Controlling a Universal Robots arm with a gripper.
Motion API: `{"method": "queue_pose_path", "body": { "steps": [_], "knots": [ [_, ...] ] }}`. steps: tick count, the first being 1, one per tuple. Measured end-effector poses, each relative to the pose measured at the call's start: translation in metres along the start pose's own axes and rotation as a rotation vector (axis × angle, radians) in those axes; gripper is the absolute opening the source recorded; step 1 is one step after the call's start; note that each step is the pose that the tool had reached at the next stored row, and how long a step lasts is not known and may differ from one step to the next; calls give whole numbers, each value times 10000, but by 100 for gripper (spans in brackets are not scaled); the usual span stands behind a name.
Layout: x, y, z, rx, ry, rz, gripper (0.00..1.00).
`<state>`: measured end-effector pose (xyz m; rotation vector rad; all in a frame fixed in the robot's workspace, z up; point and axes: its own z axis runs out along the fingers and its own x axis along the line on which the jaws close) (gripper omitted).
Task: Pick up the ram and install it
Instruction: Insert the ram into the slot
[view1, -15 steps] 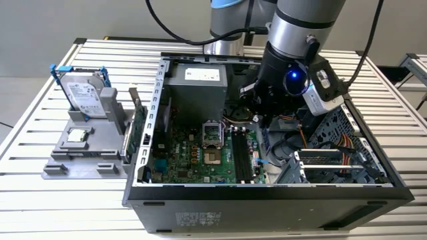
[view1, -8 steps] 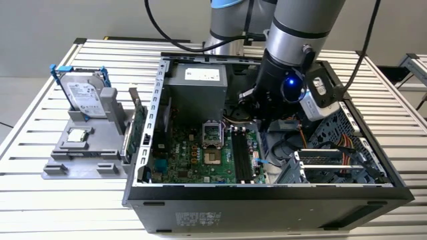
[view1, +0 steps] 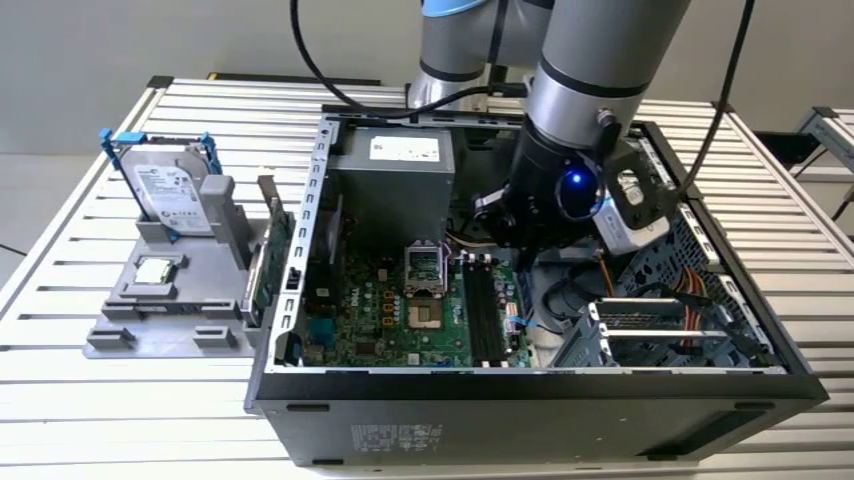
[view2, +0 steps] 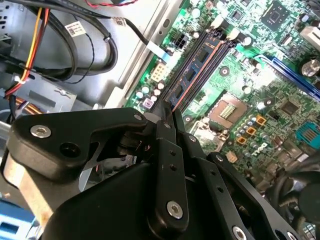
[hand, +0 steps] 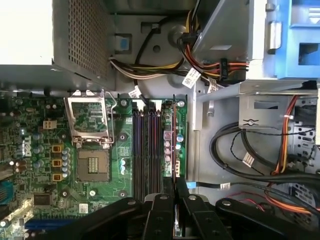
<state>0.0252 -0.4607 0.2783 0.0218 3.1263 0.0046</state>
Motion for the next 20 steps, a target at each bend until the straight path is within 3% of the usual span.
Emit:
{"method": "queue_pose_path", "body": {
  "steps": [7, 14, 20],
  "knots": [
    [2, 0, 127, 0, 0, -8, 0],
    [3, -1, 211, 0, 0, -10, 0],
    [5, -1, 354, 1, 0, -14, 0]
  ]
}}
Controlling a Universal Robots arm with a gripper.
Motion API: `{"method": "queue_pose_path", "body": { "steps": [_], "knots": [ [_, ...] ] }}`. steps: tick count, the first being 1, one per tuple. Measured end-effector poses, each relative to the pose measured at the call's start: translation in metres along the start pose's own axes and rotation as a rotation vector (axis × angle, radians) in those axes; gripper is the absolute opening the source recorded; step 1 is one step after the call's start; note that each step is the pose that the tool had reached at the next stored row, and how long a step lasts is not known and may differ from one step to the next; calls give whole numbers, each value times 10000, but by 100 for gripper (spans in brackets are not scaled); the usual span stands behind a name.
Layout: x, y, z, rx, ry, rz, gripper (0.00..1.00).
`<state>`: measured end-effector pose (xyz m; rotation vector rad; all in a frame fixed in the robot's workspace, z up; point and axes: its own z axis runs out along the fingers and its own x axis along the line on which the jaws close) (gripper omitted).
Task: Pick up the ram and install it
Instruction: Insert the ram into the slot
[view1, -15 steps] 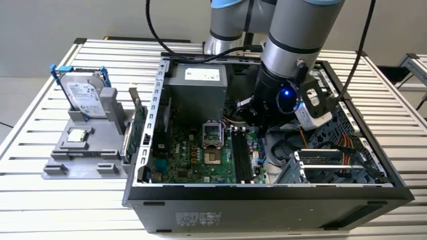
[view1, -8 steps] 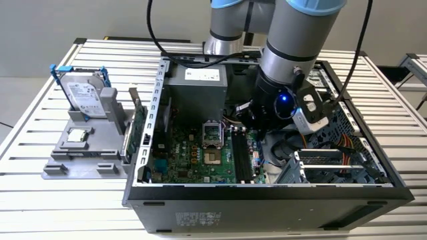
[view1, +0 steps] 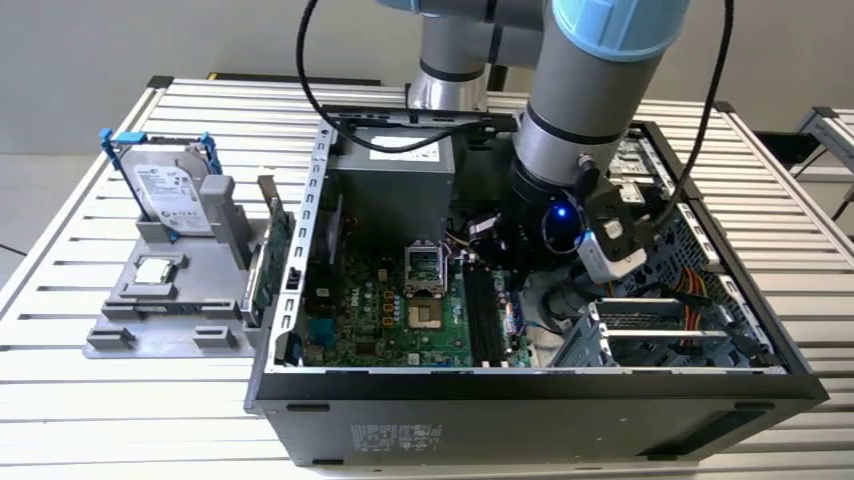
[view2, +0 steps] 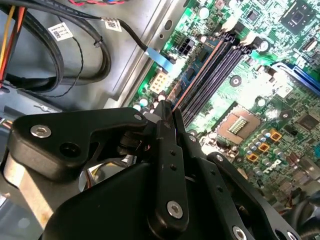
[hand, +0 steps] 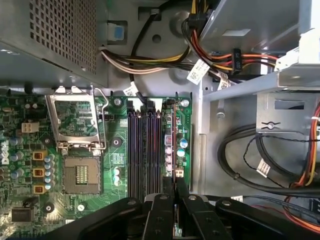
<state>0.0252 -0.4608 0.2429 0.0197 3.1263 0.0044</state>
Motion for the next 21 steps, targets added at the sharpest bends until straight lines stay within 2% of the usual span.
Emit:
{"method": "queue_pose_path", "body": {
  "steps": [8, 21],
  "knots": [
    [1, 0, 78, 0, 0, -11, 0],
    [11, -12, 116, -2, 2, -275, 0]
  ]
}}
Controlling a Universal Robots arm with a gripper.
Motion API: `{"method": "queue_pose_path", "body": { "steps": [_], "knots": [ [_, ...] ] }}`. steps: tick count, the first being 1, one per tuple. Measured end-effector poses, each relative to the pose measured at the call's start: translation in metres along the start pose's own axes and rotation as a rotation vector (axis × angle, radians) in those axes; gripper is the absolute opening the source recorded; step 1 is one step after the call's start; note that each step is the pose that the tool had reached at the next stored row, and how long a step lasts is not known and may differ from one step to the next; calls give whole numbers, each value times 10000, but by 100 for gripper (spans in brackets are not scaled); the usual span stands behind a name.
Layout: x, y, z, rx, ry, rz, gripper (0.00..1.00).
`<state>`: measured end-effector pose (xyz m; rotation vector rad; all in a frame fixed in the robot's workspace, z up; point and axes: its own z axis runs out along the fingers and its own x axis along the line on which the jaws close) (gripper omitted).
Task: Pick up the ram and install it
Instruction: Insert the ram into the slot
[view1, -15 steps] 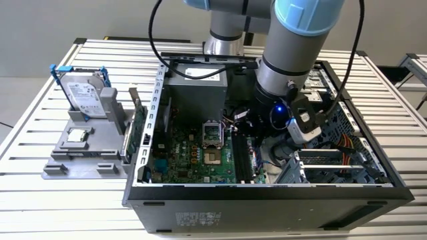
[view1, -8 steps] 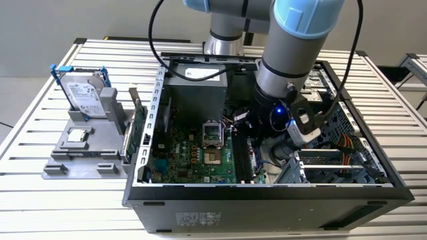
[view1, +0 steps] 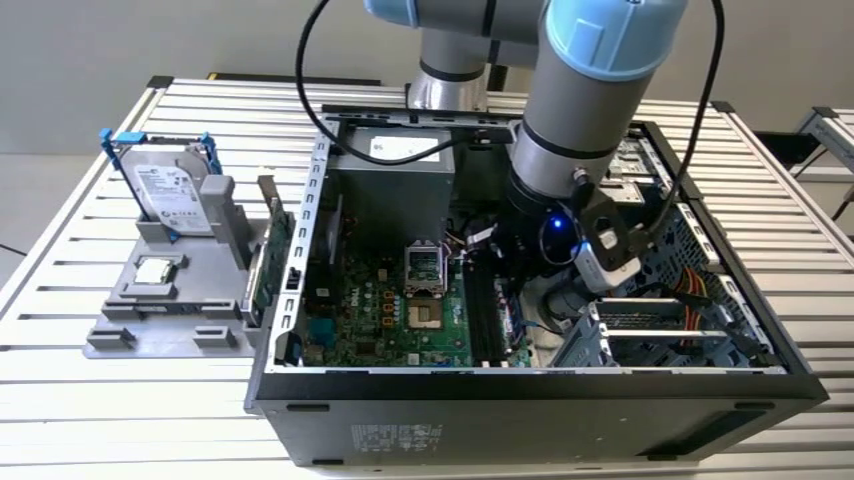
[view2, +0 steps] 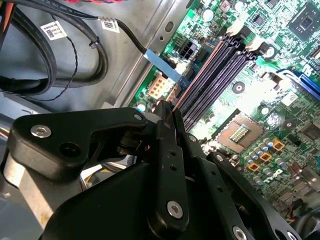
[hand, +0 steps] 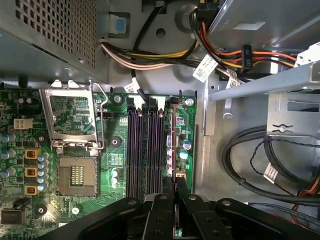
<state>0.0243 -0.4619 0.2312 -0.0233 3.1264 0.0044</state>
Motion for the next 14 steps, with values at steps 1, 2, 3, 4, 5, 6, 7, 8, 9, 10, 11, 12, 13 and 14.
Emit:
{"method": "queue_pose_path", "body": {
  "steps": [1, 2, 3, 4, 5, 6, 7, 8, 9, 10, 11, 12, 13, 14],
  "knots": [
    [1, 0, 2, 1, 0, -3, 0],
    [2, -1, 6, -2, -1, -8, 0],
    [3, -2, 10, -3, -1, -13, 0],
    [6, -4, 15, -1, -1, -19, 0],
    [7, -5, 18, -1, -1, -23, 0],
    [8, -7, 22, -2, -1, -26, 0],
    [10, -9, 25, -3, -1, -28, 0],
    [11, -11, 28, -4, -1, -30, 0],
    [12, -13, 30, -4, -1, -31, 0],
    [12, -14, 30, -2, 0, -32, 0],
    [12, -14, 29, -1, 0, -32, 0],
    [12, -14, 29, -1, 1, -32, 0],
    [12, -16, 30, -1, 1, -32, 0],
    [13, -21, 30, -1, 1, -32, 0]
  ]
}}
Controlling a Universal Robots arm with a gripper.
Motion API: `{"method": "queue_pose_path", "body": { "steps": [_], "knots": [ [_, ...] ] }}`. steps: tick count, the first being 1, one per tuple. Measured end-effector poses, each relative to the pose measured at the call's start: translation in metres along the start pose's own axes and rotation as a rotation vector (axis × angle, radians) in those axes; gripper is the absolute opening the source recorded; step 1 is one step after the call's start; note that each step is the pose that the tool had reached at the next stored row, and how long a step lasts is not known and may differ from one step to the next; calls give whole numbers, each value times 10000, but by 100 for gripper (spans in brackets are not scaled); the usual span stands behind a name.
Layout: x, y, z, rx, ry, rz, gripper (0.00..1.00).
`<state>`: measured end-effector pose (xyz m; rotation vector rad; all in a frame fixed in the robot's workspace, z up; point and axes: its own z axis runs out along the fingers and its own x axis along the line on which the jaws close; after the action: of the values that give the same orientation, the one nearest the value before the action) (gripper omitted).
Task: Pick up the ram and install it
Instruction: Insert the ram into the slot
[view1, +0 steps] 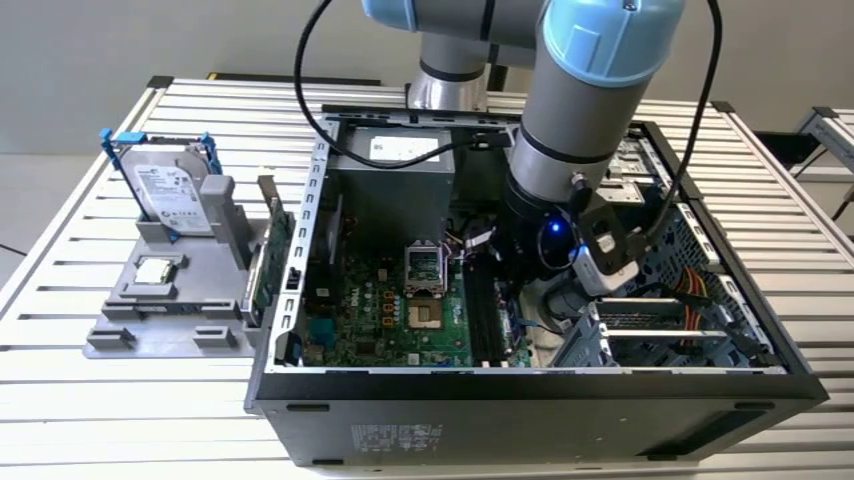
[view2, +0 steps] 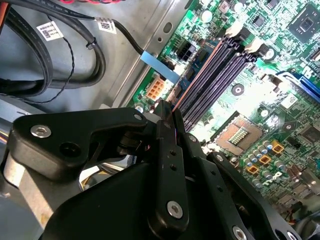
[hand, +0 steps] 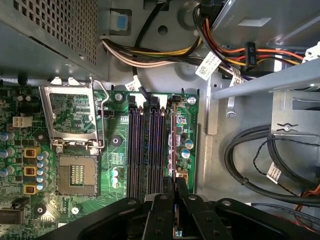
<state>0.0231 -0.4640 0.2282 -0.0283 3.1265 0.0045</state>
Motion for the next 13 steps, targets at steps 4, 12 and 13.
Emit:
{"method": "queue_pose_path", "body": {
  "steps": [4, 12, 13],
  "knots": [
    [0, -8, 1, 0, 0, -48, 0],
    [1, -13, 4, -2, 0, -99, 0],
    [1, -13, 4, -2, 0, -99, 0]
  ]
}}
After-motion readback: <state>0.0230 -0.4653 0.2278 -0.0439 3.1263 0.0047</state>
